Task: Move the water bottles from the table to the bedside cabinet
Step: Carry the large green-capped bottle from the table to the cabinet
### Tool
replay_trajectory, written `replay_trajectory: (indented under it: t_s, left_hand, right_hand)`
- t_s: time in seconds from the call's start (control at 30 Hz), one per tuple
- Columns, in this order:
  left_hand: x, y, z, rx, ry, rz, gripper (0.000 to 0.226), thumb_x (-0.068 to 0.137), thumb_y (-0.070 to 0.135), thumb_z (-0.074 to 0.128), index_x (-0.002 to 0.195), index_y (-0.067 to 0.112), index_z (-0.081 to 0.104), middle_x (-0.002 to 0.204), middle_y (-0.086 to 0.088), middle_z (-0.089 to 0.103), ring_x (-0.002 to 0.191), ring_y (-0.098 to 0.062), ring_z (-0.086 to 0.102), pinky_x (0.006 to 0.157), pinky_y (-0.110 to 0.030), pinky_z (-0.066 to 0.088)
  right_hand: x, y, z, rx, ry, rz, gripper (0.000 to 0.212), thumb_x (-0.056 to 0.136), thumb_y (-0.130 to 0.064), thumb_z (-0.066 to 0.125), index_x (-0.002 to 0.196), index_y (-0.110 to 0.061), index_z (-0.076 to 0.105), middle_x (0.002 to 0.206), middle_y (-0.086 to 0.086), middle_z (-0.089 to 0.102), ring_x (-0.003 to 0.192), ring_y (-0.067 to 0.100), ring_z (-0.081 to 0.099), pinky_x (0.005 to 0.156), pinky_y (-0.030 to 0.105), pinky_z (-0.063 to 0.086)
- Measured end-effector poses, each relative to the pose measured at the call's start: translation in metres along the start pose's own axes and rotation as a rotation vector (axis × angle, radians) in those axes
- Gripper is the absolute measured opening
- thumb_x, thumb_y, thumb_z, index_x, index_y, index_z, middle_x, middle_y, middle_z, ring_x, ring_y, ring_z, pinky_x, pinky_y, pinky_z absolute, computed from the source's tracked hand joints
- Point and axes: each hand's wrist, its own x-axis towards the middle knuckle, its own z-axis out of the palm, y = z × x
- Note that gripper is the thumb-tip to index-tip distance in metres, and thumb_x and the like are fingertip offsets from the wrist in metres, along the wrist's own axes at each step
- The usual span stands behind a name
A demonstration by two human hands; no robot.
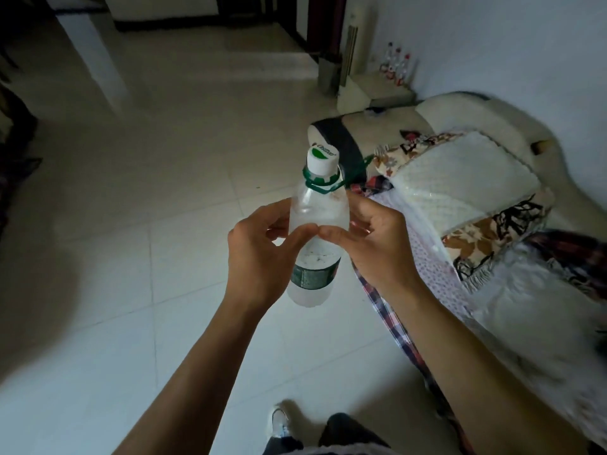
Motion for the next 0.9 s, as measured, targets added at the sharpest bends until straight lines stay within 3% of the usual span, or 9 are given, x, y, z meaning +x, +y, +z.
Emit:
replay_trajectory:
  t_s: [0.2, 0.33, 0.53, 0.7, 0.9]
  left_hand:
    - [0.088, -0.015, -0.001, -0.022, -0.056, 0.042, 0.035, 0.084, 0.03, 0.074, 0.118, 0.02, 0.071, 0.108, 0.005, 0.075, 0.091, -0.009, 0.071, 0.082, -0.029, 0.06]
    - [0.149, -0.037, 0.011, -0.006, -0.07, 0.052, 0.035, 0.085, 0.031, 0.074, 0.118, 0.02, 0.071, 0.106, 0.009, 0.074, 0.089, -0.004, 0.069, 0.079, -0.021, 0.058]
    - [0.252, -0.07, 0.034, 0.001, -0.077, 0.039, 0.036, 0.085, 0.03, 0.073, 0.12, 0.018, 0.07, 0.108, 0.007, 0.074, 0.093, -0.011, 0.071, 0.083, -0.033, 0.06]
    - [0.341, -0.079, 0.054, 0.036, -0.058, 0.053, 0.04, 0.085, 0.03, 0.073, 0.122, 0.016, 0.069, 0.113, 0.003, 0.073, 0.096, -0.012, 0.071, 0.085, -0.03, 0.06]
    - [0.442, -0.093, 0.07, 0.032, -0.044, 0.078, 0.039, 0.086, 0.031, 0.072, 0.121, 0.015, 0.069, 0.113, 0.003, 0.073, 0.096, -0.011, 0.071, 0.085, -0.031, 0.06]
  right_hand:
    - [0.075, 0.011, 0.014, 0.017, 0.055, 0.011, 0.043, 0.083, -0.01, 0.082, 0.123, -0.019, 0.071, 0.113, -0.01, 0.078, 0.109, 0.008, 0.072, 0.089, 0.026, 0.059]
    - [0.132, 0.032, 0.02, 0.024, 0.088, 0.023, 0.044, 0.081, -0.012, 0.083, 0.121, -0.025, 0.069, 0.112, -0.008, 0.078, 0.108, 0.01, 0.073, 0.09, 0.03, 0.06]
    - [0.237, 0.078, 0.022, 0.066, 0.087, 0.011, 0.049, 0.081, -0.017, 0.084, 0.127, -0.018, 0.069, 0.117, 0.0, 0.077, 0.111, 0.019, 0.073, 0.094, 0.045, 0.06]
    - [0.328, 0.098, 0.015, 0.064, 0.073, 0.003, 0.046, 0.083, -0.014, 0.082, 0.127, -0.016, 0.068, 0.115, -0.008, 0.076, 0.111, 0.009, 0.072, 0.091, 0.03, 0.06]
    - [0.433, 0.118, 0.014, 0.073, 0.073, -0.009, 0.049, 0.083, -0.008, 0.083, 0.129, -0.009, 0.067, 0.118, 0.002, 0.076, 0.112, 0.017, 0.073, 0.094, 0.038, 0.06]
